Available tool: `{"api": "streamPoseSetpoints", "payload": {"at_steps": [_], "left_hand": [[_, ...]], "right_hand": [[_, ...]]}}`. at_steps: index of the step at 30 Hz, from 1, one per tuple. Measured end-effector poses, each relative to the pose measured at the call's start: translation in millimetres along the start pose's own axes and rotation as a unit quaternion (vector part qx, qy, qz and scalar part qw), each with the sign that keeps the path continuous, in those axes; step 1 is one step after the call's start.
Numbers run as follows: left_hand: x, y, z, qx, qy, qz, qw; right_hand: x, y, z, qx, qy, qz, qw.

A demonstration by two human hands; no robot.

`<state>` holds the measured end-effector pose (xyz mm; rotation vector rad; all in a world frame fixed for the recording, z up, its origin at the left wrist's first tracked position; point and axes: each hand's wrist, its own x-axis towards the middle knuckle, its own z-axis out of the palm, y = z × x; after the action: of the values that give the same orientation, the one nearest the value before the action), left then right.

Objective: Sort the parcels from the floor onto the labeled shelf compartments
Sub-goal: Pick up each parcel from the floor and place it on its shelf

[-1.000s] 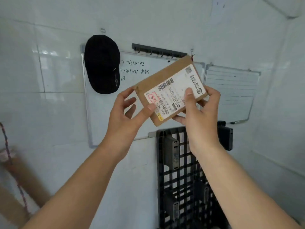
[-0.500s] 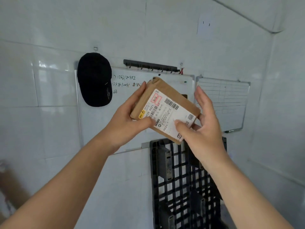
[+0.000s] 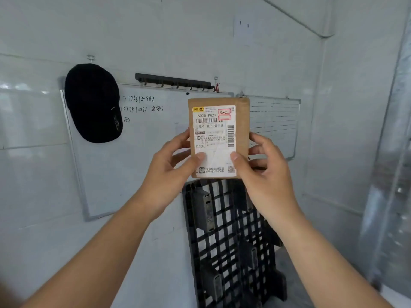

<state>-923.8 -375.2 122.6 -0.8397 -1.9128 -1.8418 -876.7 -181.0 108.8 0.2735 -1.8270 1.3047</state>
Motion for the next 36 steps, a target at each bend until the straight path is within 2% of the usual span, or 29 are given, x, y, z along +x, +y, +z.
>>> {"api": "streamPoseSetpoints", "payload": {"at_steps": [7, 18, 24, 31, 36], "left_hand": [[-14.3, -2.4, 32.4, -0.051, -0.118, 0.007, 0.992], [-78.6, 1.7, 124.5, -0.183, -0.251, -0.013, 0.95], [-131.8, 19.2, 176.0, -0.237, -0.303, -0.016, 0.923], [-206.2, 57.0, 224.4, -0.248, -0.355, -0.046, 0.9], [-275.5, 93.8, 266.3, -0.242, -0.365, -0.071, 0.896]], "right_hand": [[-33.0, -30.4, -49.5, -0.118, 0.058, 0.013, 0.991], [-142.7, -64.9, -150.5, -0.306, 0.142, 0.061, 0.939], [-207.8, -95.0, -198.2, -0.319, 0.2, 0.089, 0.922], [-280.6, -128.6, -262.8, -0.312, 0.23, 0.134, 0.912], [-340.0, -156.2, -322.8, -0.317, 0.233, 0.16, 0.905]]}}
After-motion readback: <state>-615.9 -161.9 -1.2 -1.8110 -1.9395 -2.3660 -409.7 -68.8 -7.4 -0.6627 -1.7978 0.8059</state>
